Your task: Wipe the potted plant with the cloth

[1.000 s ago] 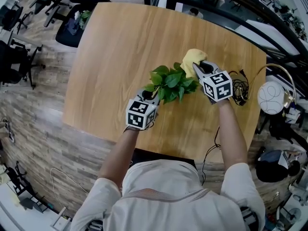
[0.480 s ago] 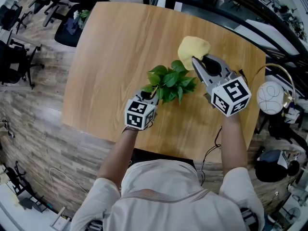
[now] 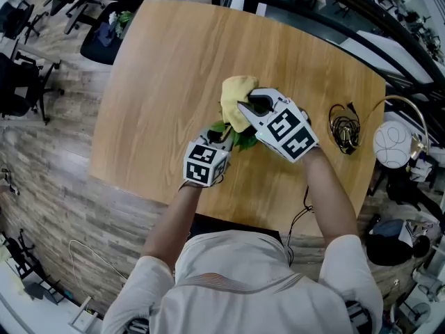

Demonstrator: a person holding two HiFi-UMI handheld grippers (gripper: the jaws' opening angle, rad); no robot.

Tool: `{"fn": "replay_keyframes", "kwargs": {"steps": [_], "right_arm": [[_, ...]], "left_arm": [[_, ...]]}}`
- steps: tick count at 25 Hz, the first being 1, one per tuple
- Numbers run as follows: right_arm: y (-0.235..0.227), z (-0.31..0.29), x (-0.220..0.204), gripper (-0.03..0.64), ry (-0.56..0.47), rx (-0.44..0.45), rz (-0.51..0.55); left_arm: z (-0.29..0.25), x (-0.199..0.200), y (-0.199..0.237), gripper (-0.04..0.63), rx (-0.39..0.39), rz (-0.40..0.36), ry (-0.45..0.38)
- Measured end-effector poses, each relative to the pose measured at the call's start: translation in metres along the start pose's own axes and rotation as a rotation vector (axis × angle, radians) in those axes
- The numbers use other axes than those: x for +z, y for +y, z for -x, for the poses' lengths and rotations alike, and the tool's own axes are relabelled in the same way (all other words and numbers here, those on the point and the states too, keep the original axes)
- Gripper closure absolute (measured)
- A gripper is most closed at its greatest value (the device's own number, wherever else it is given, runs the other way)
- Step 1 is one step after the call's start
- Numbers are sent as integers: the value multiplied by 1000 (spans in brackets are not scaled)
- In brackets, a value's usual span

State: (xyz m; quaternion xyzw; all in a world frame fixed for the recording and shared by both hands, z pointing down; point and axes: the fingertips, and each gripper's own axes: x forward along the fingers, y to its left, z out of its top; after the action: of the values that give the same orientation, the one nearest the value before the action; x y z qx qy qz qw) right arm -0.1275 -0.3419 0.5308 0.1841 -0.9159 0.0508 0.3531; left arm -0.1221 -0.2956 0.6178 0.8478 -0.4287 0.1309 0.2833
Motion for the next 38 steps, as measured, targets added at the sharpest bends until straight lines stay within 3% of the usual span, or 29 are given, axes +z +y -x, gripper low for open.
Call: {"fn": "replay_keyframes", "kwargs": {"steps": [7, 14, 20, 23, 38], "right_arm": [[-68, 4, -44, 515, 122, -174, -6], [-121, 39, -97, 515, 129, -332, -184], [-119, 90, -88, 515, -65, -393, -338], [-106, 110, -76, 515, -143, -406, -353], [-22, 200, -16, 517, -419, -531, -378]], "left_arm": [[0, 0, 0, 532, -3, 6, -4], [0, 0, 1, 532, -4, 4, -1], [8, 13, -3, 523, -24, 15, -51], [18, 27, -4, 451, -23, 27, -103], [114, 74, -10, 449, 48, -141, -192]]}}
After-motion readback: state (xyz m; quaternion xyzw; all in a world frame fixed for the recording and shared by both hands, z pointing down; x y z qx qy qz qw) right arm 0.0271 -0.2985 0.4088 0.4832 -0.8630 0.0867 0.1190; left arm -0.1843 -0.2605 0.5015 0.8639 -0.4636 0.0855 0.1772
